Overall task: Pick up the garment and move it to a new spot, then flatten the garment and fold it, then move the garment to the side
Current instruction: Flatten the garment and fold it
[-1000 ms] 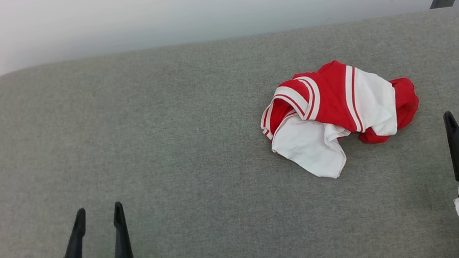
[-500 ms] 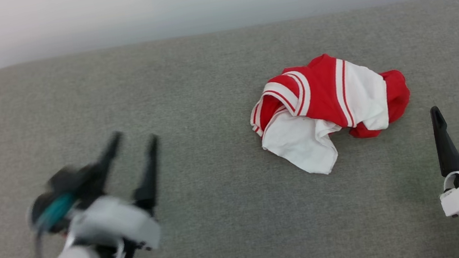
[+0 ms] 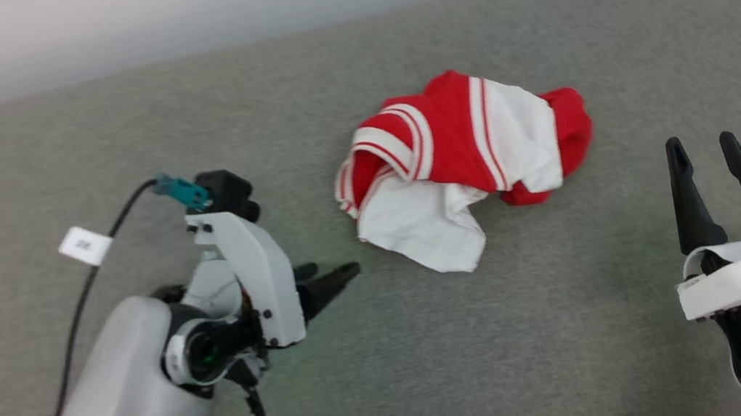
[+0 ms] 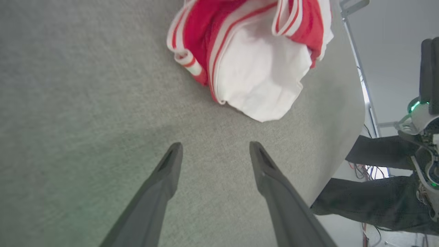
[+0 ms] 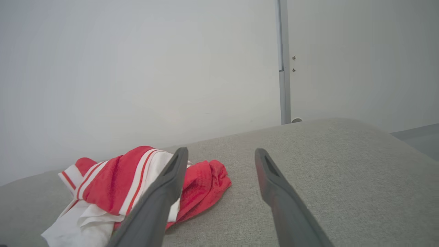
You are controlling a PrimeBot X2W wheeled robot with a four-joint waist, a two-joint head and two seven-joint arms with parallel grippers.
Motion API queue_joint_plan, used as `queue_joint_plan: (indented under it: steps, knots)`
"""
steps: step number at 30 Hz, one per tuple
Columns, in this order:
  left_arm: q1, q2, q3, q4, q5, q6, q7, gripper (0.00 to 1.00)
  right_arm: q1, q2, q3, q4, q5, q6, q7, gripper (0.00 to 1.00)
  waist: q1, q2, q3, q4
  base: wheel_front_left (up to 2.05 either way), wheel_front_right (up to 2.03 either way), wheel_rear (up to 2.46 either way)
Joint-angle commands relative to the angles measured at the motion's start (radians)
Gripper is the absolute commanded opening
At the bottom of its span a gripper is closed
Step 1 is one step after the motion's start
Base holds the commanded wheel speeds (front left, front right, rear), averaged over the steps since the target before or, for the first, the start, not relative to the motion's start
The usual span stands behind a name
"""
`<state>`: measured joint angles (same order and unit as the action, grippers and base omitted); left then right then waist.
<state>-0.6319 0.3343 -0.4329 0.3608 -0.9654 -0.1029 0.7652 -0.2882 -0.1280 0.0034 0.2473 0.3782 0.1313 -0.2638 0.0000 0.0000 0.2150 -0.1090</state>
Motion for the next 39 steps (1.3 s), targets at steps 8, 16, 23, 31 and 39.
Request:
queue_joint_plan:
  steps: [8, 16, 23, 31, 39]
  knots:
    - [-0.056, -0.051, -0.018, 0.118, 0.002, 0.003, -0.02, 1.0, -0.029, 0.029, -0.023, -0.007, 0.015, -0.001, -0.001, 1.0, 0.0, 0.0, 0.11, -0.146, 0.0, 0.0, 0.0]
    - [-0.101, -0.071, -0.021, 0.204, -0.014, -0.007, -0.021, 1.0, -0.029, 0.047, -0.023, -0.008, 0.018, -0.001, -0.001, 1.0, 0.0, 0.0, 0.126, -0.183, 0.0, 0.0, 0.0]
    - [-0.114, -0.028, -0.063, 0.218, 0.005, -0.02, -0.005, 0.0, -0.028, 0.055, -0.032, -0.006, 0.011, -0.001, -0.001, 1.0, 0.0, 0.0, 0.121, -0.171, 0.0, 0.0, 0.0]
    - [-0.153, 0.138, -0.015, 0.159, -0.007, -0.023, 0.021, 0.0, -0.019, 0.06, -0.042, -0.01, 0.009, -0.001, -0.001, 1.0, 0.0, 0.0, 0.111, -0.129, 0.0, 0.0, 0.0]
    - [-0.207, 0.284, 0.008, 0.112, 0.062, 0.029, 0.049, 0.0, -0.027, 0.063, -0.029, -0.007, 0.01, -0.001, -0.001, 1.0, 0.0, 0.0, 0.108, -0.107, 0.0, 0.0, 0.0]
